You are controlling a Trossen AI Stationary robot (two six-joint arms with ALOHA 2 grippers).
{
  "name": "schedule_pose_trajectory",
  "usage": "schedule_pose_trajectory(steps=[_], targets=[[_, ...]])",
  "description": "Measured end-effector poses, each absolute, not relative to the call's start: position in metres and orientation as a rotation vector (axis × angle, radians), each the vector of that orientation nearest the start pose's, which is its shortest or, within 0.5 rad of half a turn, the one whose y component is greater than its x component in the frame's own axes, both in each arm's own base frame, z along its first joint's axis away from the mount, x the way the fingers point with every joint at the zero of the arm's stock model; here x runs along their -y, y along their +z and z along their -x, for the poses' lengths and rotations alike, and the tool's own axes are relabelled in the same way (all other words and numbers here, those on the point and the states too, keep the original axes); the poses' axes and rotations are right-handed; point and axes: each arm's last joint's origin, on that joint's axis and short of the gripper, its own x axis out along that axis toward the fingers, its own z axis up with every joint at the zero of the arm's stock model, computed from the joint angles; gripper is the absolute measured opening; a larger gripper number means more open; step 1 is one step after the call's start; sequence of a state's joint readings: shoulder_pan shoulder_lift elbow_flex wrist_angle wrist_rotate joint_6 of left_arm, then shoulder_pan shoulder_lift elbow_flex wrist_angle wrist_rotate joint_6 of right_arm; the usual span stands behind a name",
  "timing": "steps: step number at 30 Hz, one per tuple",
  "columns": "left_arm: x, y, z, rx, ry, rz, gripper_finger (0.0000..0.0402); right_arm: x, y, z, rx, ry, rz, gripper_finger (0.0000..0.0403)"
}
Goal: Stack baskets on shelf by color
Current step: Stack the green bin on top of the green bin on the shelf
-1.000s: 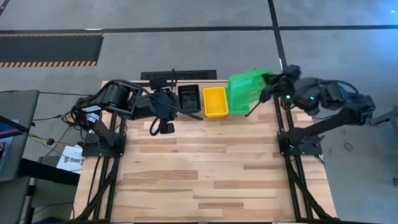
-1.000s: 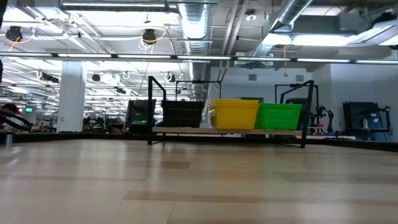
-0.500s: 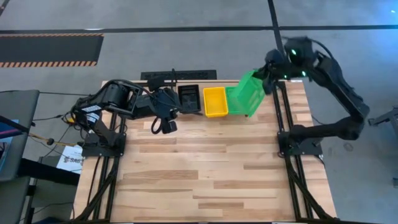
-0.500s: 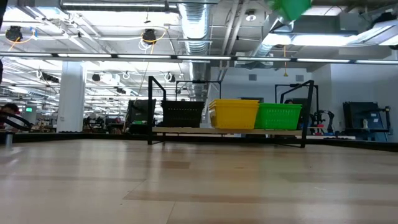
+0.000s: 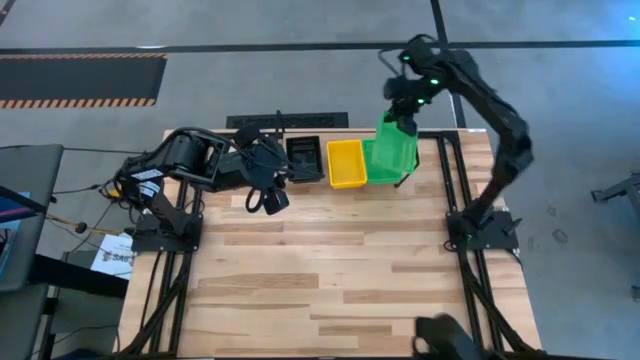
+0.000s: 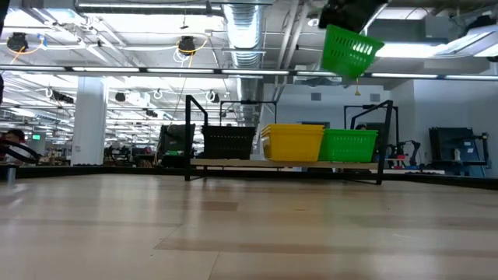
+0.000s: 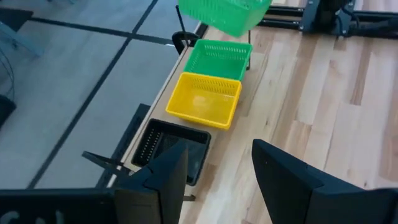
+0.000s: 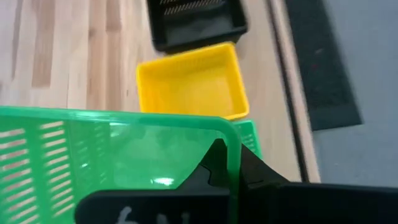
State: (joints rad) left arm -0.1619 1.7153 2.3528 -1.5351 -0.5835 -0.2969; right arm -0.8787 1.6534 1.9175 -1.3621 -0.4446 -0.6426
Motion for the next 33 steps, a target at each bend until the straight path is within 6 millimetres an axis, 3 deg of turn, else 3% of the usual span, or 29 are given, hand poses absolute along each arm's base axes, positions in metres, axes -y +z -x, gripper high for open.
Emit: schedule_pose_trajectory(steps=[10, 17, 33], targets=[[0.029, 0.487, -0.275, -0.759, 0.529, -0.009, 0.0169, 0.275, 0.353, -0.245, -1.058, 0.035, -0.085, 0.0002], [0.029, 0.487, -0.275, -0.759, 0.529, -0.010, 0.0169, 0.285, 0.322, -0.259, -1.222, 0.045, -0.049, 0.0002], [0.028, 0.486, -0.274, -0.784, 0.529, -0.028, 0.0169, 0.301, 0.273, -0.288, -1.327, 0.079, -0.023, 0.0002]])
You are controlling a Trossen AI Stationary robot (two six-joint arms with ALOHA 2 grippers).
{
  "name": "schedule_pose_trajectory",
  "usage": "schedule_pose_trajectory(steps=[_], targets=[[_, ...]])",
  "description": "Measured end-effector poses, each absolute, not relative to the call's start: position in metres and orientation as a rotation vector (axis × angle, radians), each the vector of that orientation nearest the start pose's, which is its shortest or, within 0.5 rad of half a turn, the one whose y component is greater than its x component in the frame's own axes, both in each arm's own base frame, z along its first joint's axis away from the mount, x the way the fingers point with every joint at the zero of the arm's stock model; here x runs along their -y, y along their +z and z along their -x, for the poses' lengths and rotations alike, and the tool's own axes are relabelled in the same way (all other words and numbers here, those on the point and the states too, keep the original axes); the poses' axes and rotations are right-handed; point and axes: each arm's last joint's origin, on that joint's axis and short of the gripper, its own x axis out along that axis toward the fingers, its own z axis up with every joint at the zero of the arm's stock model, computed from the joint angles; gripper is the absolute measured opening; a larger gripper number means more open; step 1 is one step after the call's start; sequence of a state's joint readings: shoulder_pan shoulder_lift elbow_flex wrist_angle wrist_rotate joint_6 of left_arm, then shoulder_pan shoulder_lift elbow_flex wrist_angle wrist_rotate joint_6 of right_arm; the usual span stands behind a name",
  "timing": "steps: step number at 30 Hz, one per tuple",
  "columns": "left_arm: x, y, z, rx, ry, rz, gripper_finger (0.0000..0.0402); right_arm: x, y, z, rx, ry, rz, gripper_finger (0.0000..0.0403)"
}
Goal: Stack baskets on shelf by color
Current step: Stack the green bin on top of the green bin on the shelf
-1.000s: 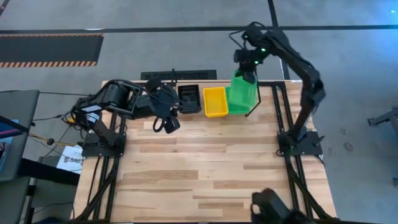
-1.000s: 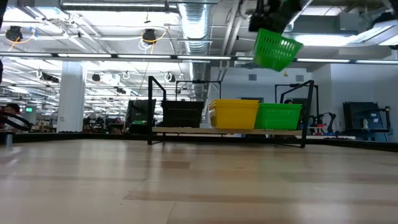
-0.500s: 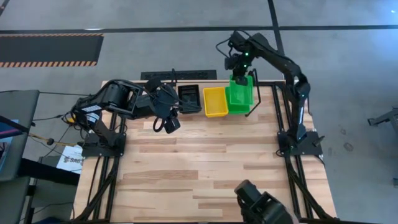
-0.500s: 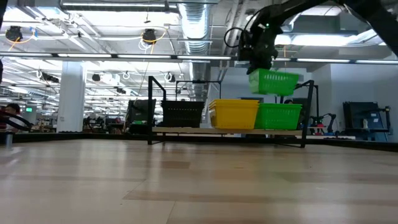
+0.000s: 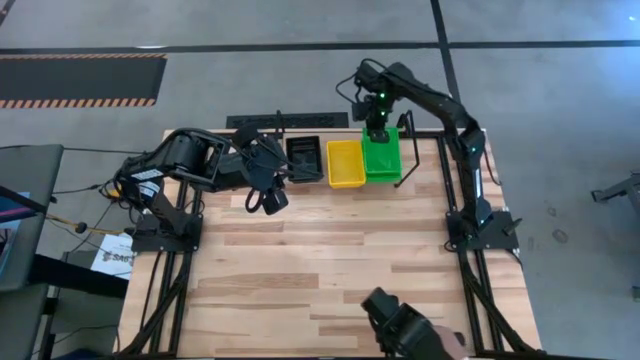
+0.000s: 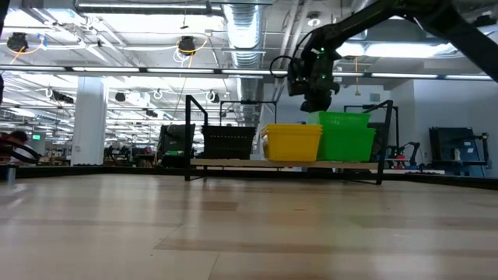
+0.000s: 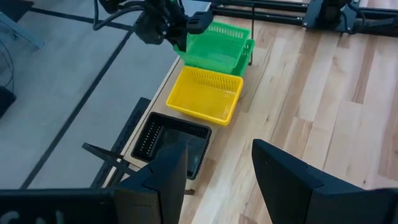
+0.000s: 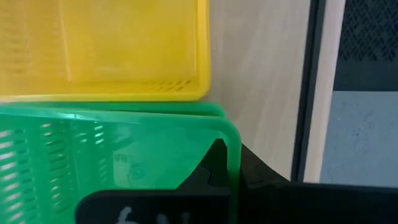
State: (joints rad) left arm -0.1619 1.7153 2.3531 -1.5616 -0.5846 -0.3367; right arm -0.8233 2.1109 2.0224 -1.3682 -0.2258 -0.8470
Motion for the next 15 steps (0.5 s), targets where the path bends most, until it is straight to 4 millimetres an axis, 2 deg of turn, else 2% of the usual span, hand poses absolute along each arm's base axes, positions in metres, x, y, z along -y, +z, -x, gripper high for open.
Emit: schedule_pose_trajectory(steps=[15], targets=[[0.0284, 0.4852, -0.2731, -0.793, 0.523, -0.046, 0.0169, 0.3021, 0.2700, -0.2883, -1.320, 0.064, -0.052, 0.0002]])
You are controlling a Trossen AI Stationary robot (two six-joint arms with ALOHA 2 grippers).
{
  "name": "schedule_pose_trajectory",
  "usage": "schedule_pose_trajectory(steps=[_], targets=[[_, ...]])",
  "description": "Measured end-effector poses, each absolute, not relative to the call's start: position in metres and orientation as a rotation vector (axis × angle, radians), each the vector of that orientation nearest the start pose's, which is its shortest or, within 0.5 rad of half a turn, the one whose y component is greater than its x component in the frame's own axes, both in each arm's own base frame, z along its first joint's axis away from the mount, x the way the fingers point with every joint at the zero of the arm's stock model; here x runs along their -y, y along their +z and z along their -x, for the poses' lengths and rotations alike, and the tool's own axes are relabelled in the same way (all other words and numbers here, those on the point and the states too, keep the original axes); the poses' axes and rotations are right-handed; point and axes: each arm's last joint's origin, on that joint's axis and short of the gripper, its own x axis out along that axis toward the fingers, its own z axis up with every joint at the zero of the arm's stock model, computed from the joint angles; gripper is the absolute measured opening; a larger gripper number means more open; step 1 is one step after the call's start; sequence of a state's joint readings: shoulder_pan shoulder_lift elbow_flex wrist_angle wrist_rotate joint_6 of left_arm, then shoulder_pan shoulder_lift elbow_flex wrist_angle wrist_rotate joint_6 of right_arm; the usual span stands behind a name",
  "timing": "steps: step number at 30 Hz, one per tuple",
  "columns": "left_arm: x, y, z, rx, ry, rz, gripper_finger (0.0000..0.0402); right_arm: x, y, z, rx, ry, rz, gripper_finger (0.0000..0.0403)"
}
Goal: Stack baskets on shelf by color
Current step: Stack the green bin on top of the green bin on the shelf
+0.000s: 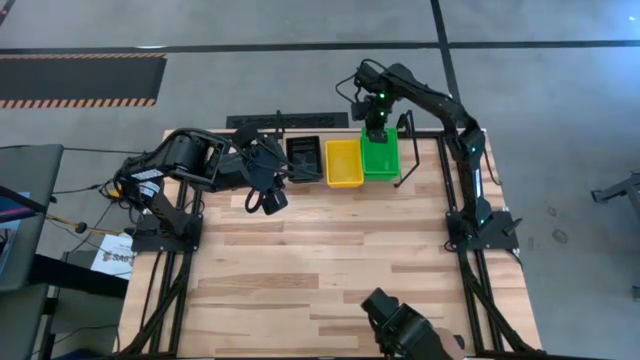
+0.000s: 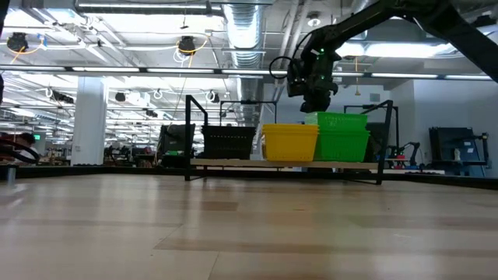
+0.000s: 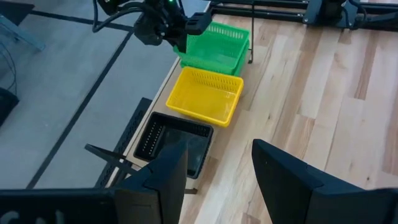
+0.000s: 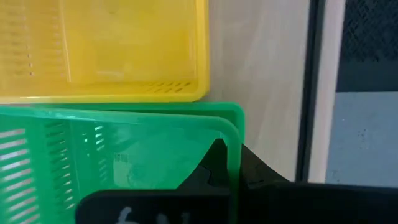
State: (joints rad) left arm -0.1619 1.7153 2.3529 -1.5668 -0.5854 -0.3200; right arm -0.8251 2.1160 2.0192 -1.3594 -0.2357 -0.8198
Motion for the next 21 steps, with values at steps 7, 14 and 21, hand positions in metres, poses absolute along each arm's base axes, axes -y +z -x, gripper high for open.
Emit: schedule_pose_trajectory(steps=[7, 14, 21], targets=[[0.028, 0.485, -0.273, -0.793, 0.523, -0.047, 0.0169, 0.296, 0.241, -0.284, -1.383, 0.112, -0.122, 0.0002], [0.028, 0.485, -0.273, -0.792, 0.525, -0.049, 0.0169, 0.297, 0.233, -0.287, -1.356, 0.102, -0.097, 0.0005], [0.028, 0.485, -0.273, -0.791, 0.528, -0.047, 0.0169, 0.303, 0.232, -0.288, -1.332, 0.022, -0.128, 0.0043]])
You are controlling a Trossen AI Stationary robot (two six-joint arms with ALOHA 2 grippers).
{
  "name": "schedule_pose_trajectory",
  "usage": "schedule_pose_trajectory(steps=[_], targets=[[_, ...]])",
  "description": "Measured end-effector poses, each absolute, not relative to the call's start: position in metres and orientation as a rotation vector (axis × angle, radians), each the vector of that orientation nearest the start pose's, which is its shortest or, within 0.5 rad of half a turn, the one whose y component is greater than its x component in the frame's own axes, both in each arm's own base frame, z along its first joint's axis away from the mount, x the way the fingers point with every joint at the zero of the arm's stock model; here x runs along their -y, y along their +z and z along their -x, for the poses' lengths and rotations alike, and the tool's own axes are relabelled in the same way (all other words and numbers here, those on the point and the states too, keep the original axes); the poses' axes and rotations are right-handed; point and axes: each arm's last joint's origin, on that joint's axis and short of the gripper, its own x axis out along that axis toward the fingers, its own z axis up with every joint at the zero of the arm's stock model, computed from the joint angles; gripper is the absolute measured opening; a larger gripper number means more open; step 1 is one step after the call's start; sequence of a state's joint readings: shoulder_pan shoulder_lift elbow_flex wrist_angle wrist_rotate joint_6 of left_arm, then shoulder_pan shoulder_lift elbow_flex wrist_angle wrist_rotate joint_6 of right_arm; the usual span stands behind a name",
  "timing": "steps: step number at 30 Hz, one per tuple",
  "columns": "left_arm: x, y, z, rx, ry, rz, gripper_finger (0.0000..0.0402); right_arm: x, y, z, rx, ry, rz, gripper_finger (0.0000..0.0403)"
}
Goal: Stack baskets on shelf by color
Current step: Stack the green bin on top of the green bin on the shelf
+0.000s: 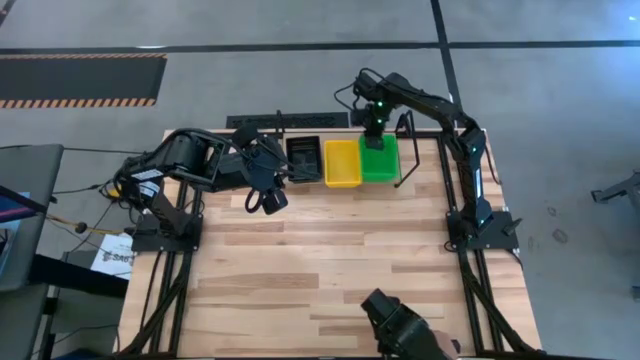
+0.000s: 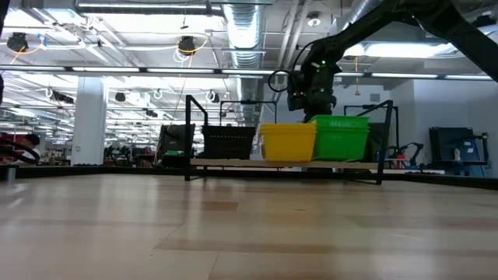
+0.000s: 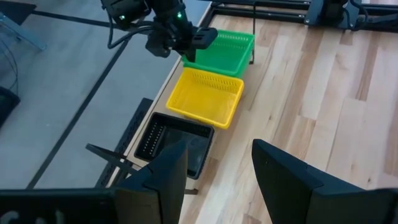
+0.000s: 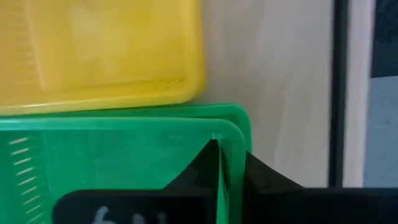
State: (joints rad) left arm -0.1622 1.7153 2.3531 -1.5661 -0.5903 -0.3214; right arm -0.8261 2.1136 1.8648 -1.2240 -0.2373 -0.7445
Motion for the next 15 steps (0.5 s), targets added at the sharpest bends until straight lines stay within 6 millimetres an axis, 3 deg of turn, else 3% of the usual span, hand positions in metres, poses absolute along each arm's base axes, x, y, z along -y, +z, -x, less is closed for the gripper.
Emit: schedule_pose_trajectory(steps=[9, 15], targets=[[0.028, 0.485, -0.273, -0.788, 0.531, -0.033, 0.0169, 0.305, 0.237, -0.289, -1.325, -0.052, -0.121, 0.0105], [0.028, 0.485, -0.273, -0.788, 0.531, -0.033, 0.0169, 0.300, 0.256, -0.284, -1.298, -0.084, -0.094, 0.0154]])
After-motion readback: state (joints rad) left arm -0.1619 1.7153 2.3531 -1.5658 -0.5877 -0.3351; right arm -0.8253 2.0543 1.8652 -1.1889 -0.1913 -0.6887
